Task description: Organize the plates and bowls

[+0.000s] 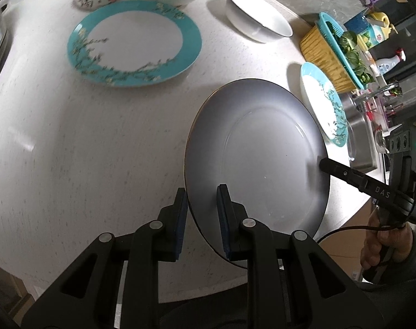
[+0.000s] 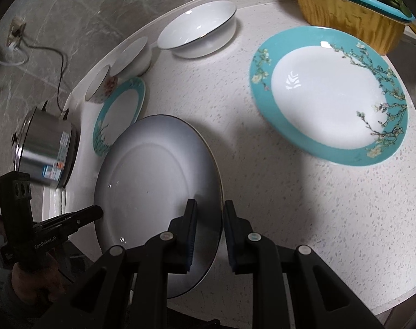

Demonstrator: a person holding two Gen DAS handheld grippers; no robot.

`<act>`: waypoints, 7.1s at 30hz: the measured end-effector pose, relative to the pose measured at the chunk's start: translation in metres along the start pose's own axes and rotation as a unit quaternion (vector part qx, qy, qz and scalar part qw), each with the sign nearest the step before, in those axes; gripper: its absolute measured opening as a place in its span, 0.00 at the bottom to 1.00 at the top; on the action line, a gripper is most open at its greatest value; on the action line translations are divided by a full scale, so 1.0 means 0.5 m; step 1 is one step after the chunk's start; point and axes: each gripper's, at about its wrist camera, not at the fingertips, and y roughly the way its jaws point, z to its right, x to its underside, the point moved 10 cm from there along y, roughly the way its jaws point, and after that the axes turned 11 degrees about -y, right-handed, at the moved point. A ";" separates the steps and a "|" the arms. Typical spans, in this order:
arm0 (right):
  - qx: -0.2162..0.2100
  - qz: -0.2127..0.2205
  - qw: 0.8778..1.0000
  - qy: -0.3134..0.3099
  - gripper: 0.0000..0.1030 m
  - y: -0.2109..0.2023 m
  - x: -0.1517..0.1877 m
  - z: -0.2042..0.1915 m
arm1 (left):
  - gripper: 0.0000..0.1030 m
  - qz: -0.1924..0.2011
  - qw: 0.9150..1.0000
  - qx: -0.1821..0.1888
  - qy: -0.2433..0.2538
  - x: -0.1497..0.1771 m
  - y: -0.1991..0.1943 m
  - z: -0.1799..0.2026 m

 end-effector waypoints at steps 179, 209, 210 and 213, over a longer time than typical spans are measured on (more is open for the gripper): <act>0.011 0.007 1.000 -0.019 0.15 0.069 0.035 -0.038 | 0.16 0.027 0.996 -0.050 0.070 0.001 0.066 -0.040; 0.155 0.031 0.980 -0.120 0.38 0.069 0.024 -0.068 | 0.29 0.075 0.981 -0.107 0.140 -0.019 0.052 -0.040; 0.158 0.037 0.980 -0.115 0.44 0.061 0.019 -0.066 | 0.29 0.081 0.982 -0.103 0.137 -0.024 0.042 -0.039; 0.165 0.061 0.980 -0.096 0.52 0.023 0.002 -0.056 | 0.29 0.110 0.984 -0.074 0.118 -0.050 -0.004 -0.028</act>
